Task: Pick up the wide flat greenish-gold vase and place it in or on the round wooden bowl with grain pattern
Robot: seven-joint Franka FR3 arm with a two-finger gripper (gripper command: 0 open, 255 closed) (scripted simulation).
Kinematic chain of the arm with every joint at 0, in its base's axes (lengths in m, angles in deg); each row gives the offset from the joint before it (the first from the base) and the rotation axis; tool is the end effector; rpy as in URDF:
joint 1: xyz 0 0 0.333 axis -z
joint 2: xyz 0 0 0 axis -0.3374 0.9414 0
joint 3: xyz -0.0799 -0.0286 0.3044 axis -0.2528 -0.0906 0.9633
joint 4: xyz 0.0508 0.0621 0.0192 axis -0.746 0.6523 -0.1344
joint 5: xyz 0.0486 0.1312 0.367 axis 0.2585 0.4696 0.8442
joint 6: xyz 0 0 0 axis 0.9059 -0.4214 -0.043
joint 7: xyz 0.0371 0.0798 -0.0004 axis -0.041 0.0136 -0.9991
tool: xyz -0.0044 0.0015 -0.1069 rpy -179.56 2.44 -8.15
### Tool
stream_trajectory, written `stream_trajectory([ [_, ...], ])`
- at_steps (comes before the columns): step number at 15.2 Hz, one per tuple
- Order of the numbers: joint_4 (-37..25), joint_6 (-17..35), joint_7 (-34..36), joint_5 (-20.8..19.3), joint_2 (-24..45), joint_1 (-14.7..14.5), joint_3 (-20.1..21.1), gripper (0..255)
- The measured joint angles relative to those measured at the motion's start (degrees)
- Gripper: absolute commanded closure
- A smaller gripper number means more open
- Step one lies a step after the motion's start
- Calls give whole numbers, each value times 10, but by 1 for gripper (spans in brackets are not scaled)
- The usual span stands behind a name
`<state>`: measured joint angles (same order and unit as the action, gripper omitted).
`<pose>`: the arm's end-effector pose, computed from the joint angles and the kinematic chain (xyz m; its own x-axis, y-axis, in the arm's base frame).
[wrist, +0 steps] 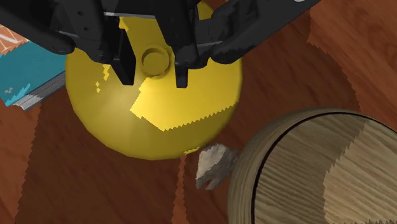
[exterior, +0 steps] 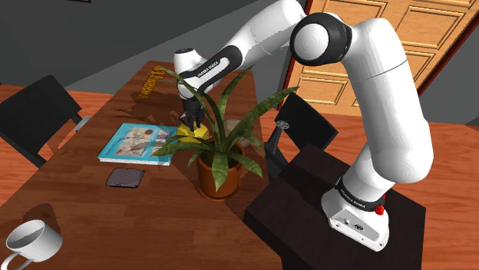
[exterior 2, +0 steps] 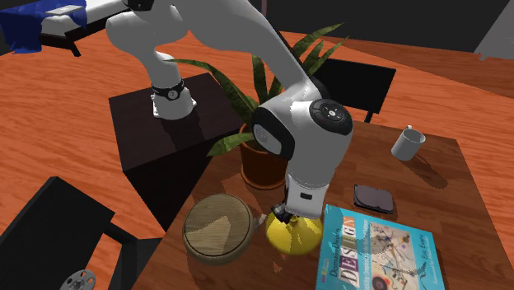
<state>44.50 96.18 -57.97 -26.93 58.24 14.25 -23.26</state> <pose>0.6824 0.1327 0.2018 0.9983 0.0059 -0.0572 0.0081 -0.9993 0.0376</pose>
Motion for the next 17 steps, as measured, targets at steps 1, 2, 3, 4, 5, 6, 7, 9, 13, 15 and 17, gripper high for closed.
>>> stream_trajectory([
  [1,-1,-5,0,1,-4,0,1,255],
  [2,0,-10,-1,1,-10,1,1,255],
  [3,-2,-16,-1,2,-13,0,2,255],
  [4,-2,-21,-2,3,-19,1,2,255],
  [5,0,-24,-3,3,-25,2,3,255],
  [6,-1,-30,-3,4,-29,2,3,255],
  [7,1,-34,-3,5,-35,2,4,255],
  [9,-4,-46,-5,6,-42,3,4,255],
  [13,-7,-67,-7,9,-60,4,6,255],
  [15,-7,-77,-7,10,-70,5,7,255],
  [17,-8,-87,-9,11,-79,6,8,255],
])
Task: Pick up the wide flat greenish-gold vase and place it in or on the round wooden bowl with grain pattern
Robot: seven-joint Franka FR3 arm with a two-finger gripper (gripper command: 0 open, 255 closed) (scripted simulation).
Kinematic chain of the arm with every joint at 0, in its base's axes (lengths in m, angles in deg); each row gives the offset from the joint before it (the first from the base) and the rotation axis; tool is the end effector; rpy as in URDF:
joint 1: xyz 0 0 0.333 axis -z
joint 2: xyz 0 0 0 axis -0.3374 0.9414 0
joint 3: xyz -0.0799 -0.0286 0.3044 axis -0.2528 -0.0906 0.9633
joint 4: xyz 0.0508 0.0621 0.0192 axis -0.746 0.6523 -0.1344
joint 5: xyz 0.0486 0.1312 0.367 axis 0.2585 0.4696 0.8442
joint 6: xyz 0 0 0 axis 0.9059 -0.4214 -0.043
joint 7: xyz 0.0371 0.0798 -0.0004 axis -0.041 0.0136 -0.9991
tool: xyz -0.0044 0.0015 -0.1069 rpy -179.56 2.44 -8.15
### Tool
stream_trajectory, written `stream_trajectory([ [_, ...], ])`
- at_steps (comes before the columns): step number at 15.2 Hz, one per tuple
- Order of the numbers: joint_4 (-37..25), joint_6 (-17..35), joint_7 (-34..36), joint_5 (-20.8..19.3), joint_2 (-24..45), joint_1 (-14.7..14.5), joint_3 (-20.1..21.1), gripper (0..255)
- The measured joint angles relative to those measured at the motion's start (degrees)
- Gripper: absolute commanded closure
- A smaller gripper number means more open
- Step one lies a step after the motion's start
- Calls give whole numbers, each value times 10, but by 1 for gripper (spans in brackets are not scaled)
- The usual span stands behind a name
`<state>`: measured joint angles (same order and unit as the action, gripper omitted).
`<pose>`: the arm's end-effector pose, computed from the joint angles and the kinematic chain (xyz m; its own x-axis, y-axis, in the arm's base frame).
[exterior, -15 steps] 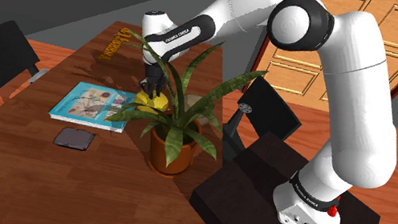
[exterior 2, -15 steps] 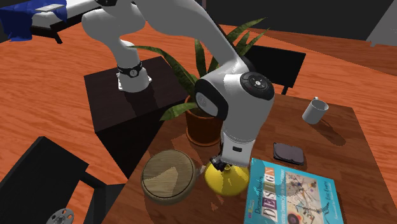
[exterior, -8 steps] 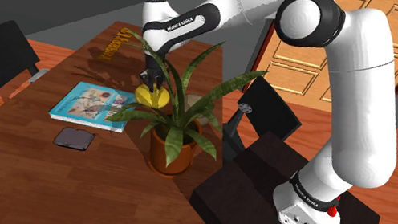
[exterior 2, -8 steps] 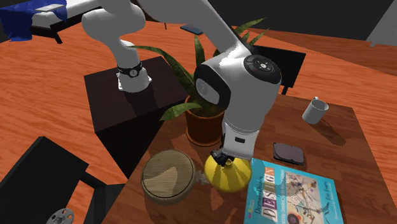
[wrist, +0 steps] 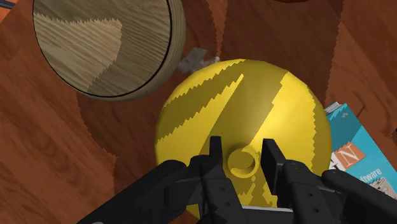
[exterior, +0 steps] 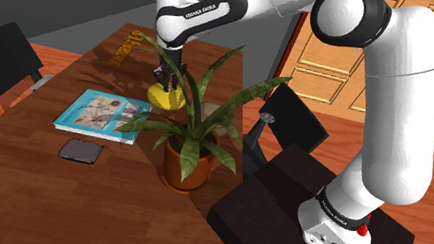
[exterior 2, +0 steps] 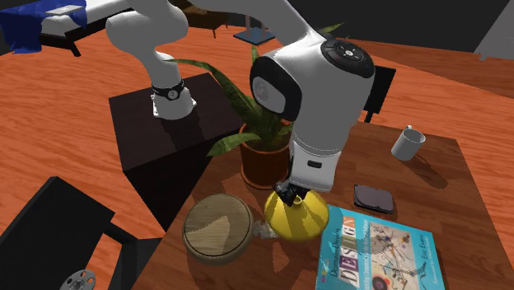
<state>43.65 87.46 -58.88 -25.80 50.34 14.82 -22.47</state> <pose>0.6816 0.1314 0.2920 0.9983 0.0060 -0.0574 0.0082 -0.9993 0.0378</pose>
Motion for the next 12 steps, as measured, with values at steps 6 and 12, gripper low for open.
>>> stream_trajectory([
  [6,46,-2,-18,6,-49,18,-1,255],
  [12,160,24,-77,18,-140,67,-12,255],
])
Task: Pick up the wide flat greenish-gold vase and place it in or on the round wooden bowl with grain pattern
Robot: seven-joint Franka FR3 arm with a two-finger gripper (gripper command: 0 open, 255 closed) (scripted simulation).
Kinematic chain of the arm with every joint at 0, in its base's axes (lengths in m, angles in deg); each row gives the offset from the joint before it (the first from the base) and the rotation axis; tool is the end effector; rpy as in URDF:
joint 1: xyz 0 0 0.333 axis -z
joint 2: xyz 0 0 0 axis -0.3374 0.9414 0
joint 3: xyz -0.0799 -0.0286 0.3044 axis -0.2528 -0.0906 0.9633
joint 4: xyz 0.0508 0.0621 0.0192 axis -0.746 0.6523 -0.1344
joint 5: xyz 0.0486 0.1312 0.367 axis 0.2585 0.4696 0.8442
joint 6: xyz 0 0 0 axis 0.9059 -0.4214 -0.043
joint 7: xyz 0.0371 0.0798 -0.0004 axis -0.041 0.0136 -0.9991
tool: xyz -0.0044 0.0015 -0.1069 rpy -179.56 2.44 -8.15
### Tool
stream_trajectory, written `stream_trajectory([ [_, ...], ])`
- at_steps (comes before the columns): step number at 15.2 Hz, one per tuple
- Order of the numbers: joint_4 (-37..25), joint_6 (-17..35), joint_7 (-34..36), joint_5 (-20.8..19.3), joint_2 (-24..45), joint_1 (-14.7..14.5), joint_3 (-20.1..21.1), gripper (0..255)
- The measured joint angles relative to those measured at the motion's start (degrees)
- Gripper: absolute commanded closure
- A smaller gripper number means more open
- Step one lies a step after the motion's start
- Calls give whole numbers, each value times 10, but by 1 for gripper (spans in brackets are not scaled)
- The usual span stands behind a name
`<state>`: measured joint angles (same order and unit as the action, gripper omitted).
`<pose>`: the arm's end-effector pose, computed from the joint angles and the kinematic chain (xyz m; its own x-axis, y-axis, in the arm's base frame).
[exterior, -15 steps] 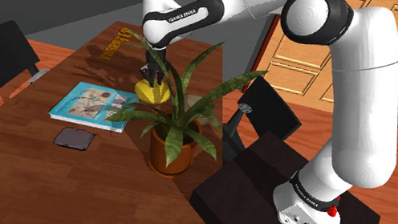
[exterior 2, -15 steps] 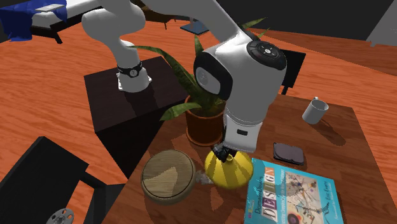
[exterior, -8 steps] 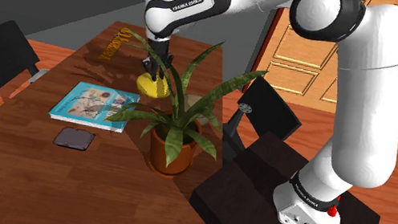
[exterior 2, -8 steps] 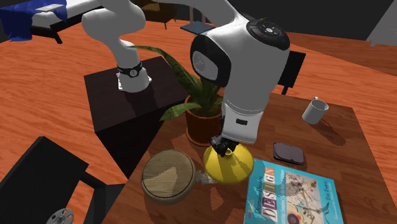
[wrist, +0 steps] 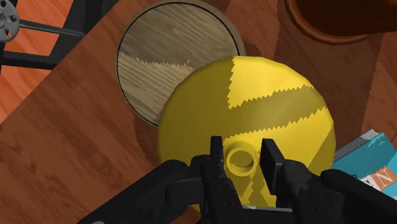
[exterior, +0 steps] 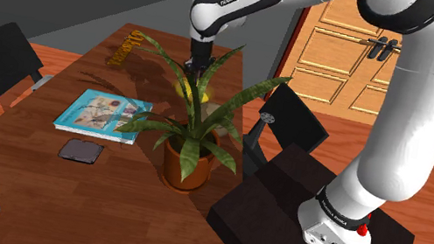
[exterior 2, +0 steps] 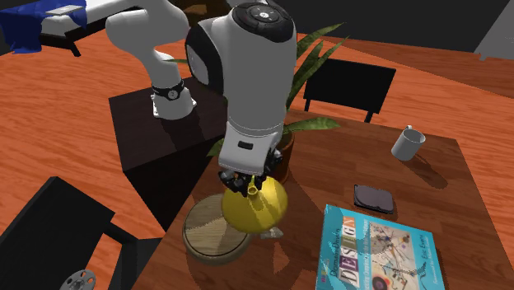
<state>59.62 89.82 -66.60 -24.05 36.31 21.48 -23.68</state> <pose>0.6293 0.0423 0.3325 0.9984 0.0053 -0.0572 0.0074 -0.9993 0.0378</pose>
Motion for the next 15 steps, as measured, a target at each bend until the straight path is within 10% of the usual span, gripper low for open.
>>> stream_trajectory([
  [15,147,70,-83,9,-81,57,-28,255],
])
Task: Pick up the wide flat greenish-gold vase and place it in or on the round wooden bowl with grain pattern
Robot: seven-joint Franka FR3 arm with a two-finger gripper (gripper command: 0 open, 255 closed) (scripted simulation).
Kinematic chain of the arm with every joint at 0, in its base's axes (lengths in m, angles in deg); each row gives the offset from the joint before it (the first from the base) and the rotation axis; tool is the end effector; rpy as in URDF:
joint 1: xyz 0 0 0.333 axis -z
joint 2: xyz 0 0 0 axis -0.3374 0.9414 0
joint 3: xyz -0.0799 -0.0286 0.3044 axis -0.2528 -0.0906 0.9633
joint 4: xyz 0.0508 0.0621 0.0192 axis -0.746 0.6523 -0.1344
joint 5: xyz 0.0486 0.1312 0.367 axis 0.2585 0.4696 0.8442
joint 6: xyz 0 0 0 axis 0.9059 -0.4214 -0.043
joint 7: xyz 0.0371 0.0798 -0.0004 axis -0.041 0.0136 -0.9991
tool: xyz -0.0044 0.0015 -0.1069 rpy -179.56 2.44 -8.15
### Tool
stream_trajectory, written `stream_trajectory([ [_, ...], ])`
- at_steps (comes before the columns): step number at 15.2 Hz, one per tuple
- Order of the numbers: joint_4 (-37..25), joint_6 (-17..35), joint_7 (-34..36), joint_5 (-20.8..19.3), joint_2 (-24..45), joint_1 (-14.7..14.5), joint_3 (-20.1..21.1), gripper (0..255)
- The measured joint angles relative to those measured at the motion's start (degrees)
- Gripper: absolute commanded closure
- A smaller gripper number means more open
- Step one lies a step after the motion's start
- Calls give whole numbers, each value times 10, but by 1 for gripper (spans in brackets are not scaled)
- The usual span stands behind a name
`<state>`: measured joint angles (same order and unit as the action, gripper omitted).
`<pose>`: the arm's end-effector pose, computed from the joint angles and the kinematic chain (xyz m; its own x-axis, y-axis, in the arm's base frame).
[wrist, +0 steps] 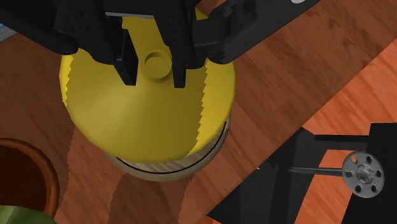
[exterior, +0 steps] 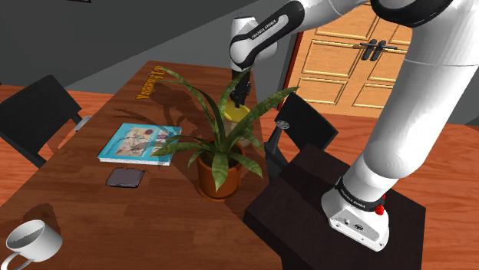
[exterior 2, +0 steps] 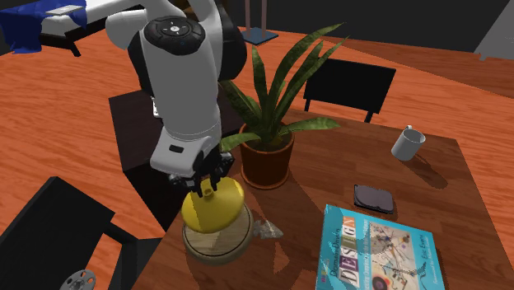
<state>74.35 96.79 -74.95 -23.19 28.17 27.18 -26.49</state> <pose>0.5700 -0.0415 0.3158 0.9983 0.0057 -0.0581 0.0079 -0.9993 0.0375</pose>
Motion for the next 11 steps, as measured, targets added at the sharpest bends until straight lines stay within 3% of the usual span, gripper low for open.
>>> stream_trajectory([
  [11,18,74,7,-9,56,-1,-3,255],
])
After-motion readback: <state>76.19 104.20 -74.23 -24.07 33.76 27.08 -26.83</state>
